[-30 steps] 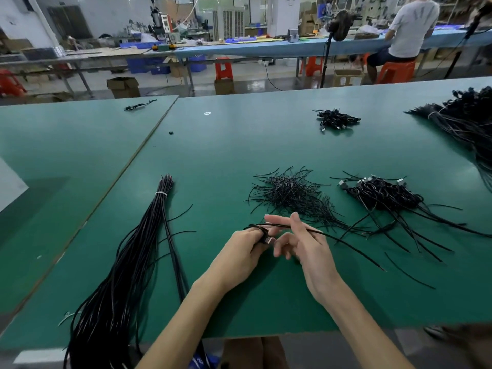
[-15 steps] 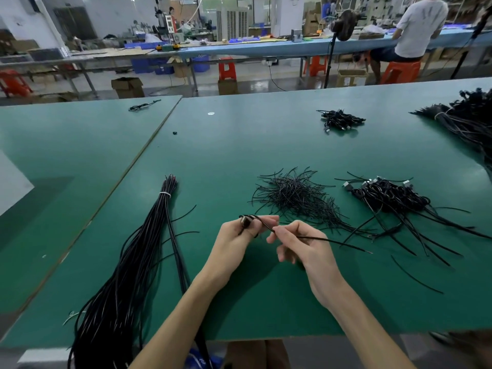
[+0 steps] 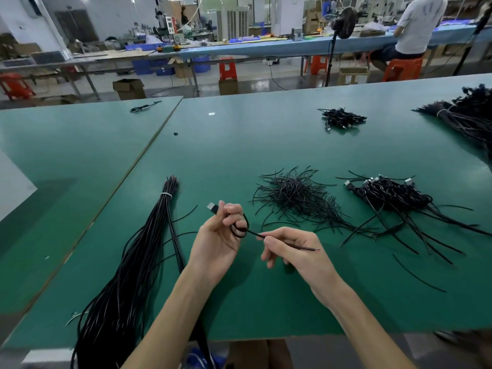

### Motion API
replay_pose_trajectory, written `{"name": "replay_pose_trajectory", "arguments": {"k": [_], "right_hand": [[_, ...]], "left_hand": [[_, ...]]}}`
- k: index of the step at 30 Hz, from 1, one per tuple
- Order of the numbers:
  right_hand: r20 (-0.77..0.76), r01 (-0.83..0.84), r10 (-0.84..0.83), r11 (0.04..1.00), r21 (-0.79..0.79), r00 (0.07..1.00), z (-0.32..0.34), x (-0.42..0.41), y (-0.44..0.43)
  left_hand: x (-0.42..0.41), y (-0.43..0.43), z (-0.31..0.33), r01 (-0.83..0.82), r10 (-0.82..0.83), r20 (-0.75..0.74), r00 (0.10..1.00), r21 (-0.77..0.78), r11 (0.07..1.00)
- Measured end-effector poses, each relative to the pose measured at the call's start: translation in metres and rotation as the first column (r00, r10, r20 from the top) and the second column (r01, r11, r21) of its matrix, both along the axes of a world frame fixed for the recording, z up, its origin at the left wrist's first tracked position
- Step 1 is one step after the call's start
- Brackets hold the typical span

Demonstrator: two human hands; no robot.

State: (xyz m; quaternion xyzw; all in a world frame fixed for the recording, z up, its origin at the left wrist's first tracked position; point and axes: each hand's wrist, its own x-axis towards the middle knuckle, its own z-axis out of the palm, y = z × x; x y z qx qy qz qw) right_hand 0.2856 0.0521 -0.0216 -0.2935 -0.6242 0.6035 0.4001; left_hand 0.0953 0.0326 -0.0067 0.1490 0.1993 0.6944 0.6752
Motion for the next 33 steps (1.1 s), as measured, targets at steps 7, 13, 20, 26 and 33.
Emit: {"name": "replay_pose_trajectory", "arguments": {"k": [7, 13, 20, 26, 33], "right_hand": [[0.033, 0.031, -0.031, 1.000, 0.003, 0.999, 0.000, 0.002, 0.000], [-0.039, 0.161, -0.163, 0.986, -0.042, 0.986, -0.003, 0.003, 0.001], [0.134, 0.464, -0.537, 0.809, 0.361, 0.833, -0.006, -0.001, -0.003], [0.367, 0.100, -0.464, 0.718, 0.689, 0.806, -0.004, -0.017, -0.018], [0.359, 0.076, -0.237, 0.910, 0.408, 0.903, -0.011, -0.016, -0.014]], "left_hand": [[-0.006, -0.002, -0.003, 0.081, -0.087, 0.246, 0.965, 0.035, 0.996], [-0.010, -0.003, -0.005, 0.048, -0.061, 0.250, 0.966, 0.057, 0.997], [-0.010, -0.001, -0.006, -0.082, 0.097, -0.249, 0.964, 0.072, 0.994], [0.005, -0.008, -0.006, 0.159, -0.030, -0.532, 0.846, 0.198, 0.967], [0.009, -0.013, -0.004, 0.376, -0.198, -0.624, 0.756, 0.166, 0.911]]}}
